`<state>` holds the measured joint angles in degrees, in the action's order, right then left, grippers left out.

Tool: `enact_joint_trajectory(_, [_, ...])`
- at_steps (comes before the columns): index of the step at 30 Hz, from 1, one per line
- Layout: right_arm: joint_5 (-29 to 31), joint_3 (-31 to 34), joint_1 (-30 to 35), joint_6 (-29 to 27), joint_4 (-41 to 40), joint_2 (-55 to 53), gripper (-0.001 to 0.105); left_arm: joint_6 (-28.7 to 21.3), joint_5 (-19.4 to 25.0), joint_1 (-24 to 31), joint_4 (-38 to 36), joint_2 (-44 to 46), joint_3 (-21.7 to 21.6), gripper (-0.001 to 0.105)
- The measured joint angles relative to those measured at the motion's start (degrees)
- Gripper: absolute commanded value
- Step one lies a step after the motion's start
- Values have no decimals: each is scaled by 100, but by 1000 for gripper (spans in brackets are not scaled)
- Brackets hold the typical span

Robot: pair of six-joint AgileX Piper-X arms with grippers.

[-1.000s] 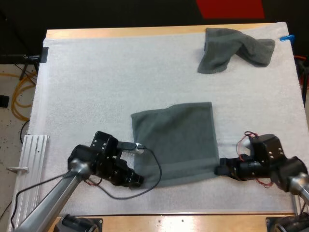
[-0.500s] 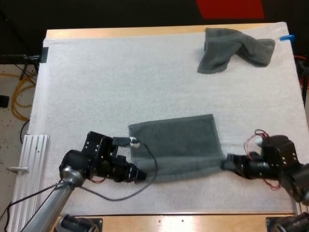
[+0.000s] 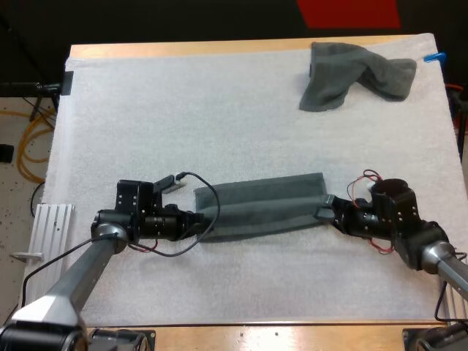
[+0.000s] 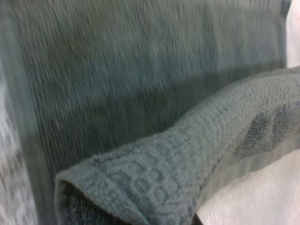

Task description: Pick towel from pile fold and stack

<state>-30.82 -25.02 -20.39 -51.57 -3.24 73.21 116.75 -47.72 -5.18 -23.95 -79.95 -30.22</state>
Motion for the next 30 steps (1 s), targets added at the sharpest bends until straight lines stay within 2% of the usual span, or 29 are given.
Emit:
enact_joint_trajectory(8, [463, 0, 0, 35, 324, 322, 0, 25, -62, 42, 568, -412, 0, 0])
enact_joint_trajectory(12, [474, 0, 0, 35, 324, 320, 0, -61, -63, 42, 704, -417, 0, 2])
enact_joint_trajectory(15, [419, 0, 0, 35, 389, 320, 14, -202, -107, 42, 743, -417, 0, 13])
enact_joint_trajectory(17, [370, 0, 0, 35, 454, 320, 34, -238, -181, 42, 754, -417, 0, 23])
enact_joint_trajectory(20, [292, 0, 0, 35, 715, 320, 63, -251, -238, 42, 764, -417, 0, 29])
enact_joint_trajectory(22, [288, 0, 0, 35, 1034, 320, 68, -273, -243, 42, 760, -417, 3, 30])
enact_joint_trajectory(27, [408, -19, 0, 26, 1841, 320, 64, -338, -364, 42, 864, -417, 0, 32])
enact_joint_trajectory(30, [498, -120, 0, -229, 2008, 320, 64, -327, -451, 42, 905, -417, -63, 38])
